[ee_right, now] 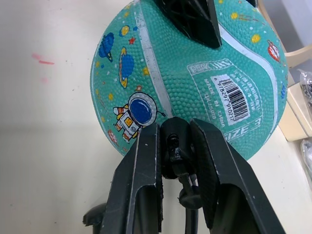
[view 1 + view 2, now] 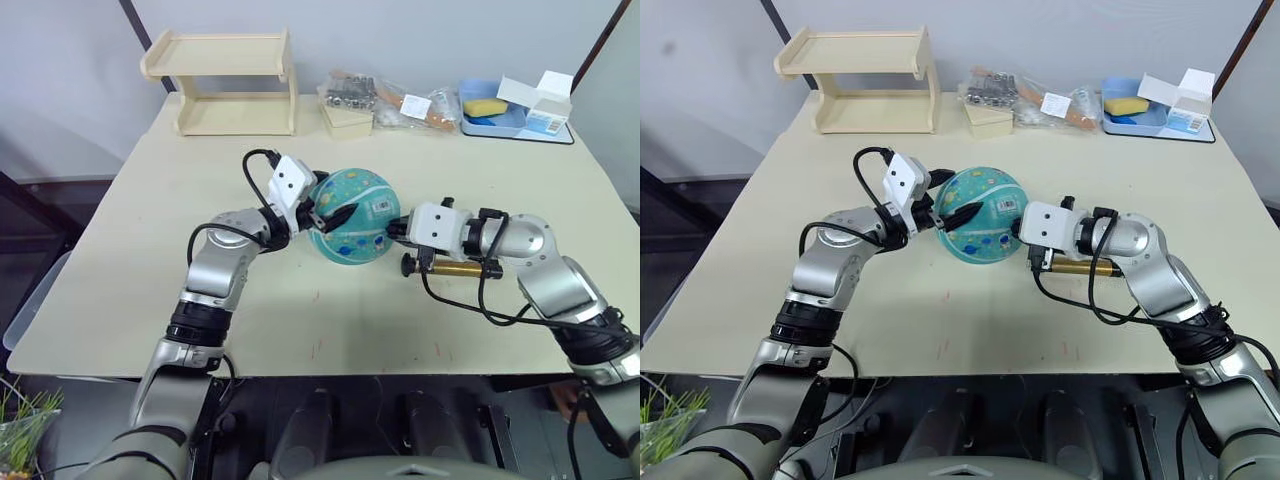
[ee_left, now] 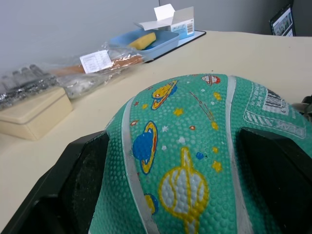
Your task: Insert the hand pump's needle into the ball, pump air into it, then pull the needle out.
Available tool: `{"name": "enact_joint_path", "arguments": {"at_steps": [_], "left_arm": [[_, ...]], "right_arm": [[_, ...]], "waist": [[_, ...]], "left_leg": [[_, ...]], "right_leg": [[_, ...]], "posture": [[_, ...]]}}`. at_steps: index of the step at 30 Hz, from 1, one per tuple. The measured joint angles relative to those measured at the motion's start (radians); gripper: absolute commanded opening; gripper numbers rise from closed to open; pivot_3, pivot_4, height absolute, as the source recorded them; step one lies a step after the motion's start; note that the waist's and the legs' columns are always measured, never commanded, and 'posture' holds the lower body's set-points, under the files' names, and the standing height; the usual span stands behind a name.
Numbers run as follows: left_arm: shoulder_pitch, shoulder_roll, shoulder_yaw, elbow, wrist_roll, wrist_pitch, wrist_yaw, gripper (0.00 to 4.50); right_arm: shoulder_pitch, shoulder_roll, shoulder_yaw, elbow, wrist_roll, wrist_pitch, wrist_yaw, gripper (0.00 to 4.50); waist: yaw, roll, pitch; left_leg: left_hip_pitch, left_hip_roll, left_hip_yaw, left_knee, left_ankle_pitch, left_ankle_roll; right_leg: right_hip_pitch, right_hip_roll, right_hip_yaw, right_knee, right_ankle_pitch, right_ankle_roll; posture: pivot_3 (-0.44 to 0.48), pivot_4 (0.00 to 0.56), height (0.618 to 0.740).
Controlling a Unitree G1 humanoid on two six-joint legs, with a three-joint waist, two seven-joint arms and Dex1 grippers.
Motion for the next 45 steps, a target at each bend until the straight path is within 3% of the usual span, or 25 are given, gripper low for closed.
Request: {"name": "enact_joint_path", "arguments": {"at_steps": [11,36,38,41,45], "left_arm": [[-0.049,-0.031,-0.049,0.120,0.021,-0.103,0.000,4.50],[-0.076,-0.029,-0.108,0.168,0.061,-0.160,0.054,4.50],[-0.083,-0.007,-0.078,0.201,0.074,-0.161,0.095,4.50],[-0.091,0.012,-0.045,0.251,0.101,-0.161,0.136,4.50],[-0.072,-0.006,-0.014,0.260,0.090,-0.176,0.130,4.50]], "right_arm": [[0.032,-0.044,-0.020,-0.088,0.006,0.096,-0.003,0.39],[0.073,-0.102,-0.050,-0.198,0.041,0.190,-0.010,0.39],[0.080,-0.127,-0.082,-0.246,0.065,0.192,0.009,0.39],[0.105,-0.139,-0.100,-0.268,0.077,0.204,0.012,0.39],[0.117,-0.146,-0.109,-0.268,0.080,0.212,0.011,0.39]], "waist": [[0.025,0.001,-0.001],[0.039,0.002,-0.002],[0.029,0.001,-0.006],[0.008,0.005,-0.012],[-0.004,0.010,-0.016]], "left_leg": [[-0.001,-0.002,-0.002,0.000,0.000,0.000],[0.000,-0.003,-0.005,0.001,0.000,0.000],[0.002,-0.002,-0.003,0.001,0.000,0.000],[0.017,0.000,-0.003,0.000,0.000,0.000],[0.019,0.002,-0.003,0.000,0.000,0.000]], "right_leg": [[0.001,-0.001,-0.002,-0.001,0.000,0.000],[0.004,-0.001,-0.005,-0.003,0.000,0.000],[0.005,0.000,-0.005,-0.003,0.000,0.001],[0.020,0.001,-0.005,-0.006,-0.004,0.005],[0.022,-0.001,-0.004,-0.006,-0.006,0.002]], "posture": [[0.000,0.150,0.740],[0.000,0.150,0.740],[0.000,0.150,0.740],[0.000,0.150,0.740],[0.000,0.150,0.740]]}}
